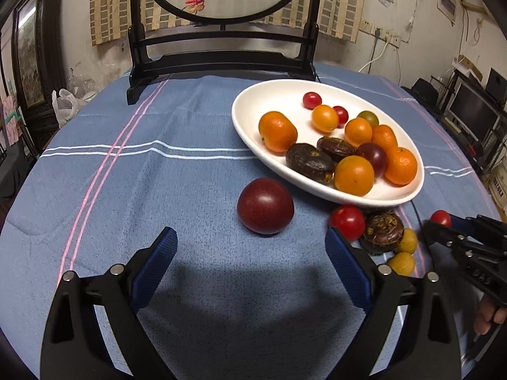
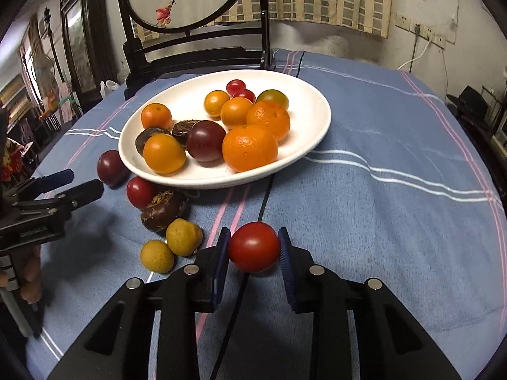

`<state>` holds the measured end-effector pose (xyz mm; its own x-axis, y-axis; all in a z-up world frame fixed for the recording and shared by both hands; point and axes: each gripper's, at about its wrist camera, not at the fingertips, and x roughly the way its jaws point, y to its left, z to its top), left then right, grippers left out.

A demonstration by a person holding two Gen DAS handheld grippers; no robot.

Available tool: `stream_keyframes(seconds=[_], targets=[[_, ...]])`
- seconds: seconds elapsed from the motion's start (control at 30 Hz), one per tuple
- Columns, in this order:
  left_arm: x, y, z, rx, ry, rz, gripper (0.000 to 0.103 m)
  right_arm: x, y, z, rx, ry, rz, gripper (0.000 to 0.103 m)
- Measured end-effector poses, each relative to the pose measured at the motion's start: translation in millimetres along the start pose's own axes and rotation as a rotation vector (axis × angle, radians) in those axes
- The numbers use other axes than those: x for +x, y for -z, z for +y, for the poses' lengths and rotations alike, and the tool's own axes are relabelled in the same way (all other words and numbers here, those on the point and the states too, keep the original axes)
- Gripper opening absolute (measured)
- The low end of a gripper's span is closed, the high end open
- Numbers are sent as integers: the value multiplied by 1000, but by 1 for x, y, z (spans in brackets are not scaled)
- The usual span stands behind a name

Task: Organize fruits
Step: 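Grasp a red cherry tomato with the right tool, then grasp the dark red plum with the left tool while the right tool holds the tomato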

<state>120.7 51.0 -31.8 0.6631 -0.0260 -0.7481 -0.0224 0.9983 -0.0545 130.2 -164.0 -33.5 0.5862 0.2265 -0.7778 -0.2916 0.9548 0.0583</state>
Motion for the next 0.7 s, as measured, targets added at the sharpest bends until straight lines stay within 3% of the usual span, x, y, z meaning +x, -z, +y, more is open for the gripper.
stream_keyframes(seconds=[0.1,0.23,0.4,0.6,0.67,0.7], targets=[[5,2,-1,6,-18,12,92,-2,0,-1,2,-11,-3,31],[14,2,3,-24,-27,40,75,-9,-1,-3,5,-33,-27,31],[22,-2,11,-103,-28,59,75,-11,-2,-6,15,-56,-27,31],[36,-10,-7,-27,-72,90,76,-21,-3,-2,5,-81,-52,31],[41,-15,-12,-10,-77,89,69,-23,-2,0,-2,-87,-57,31],[41,-17,-14,-2,-68,83,56,-24,-2,1,-5,-89,-59,31]])
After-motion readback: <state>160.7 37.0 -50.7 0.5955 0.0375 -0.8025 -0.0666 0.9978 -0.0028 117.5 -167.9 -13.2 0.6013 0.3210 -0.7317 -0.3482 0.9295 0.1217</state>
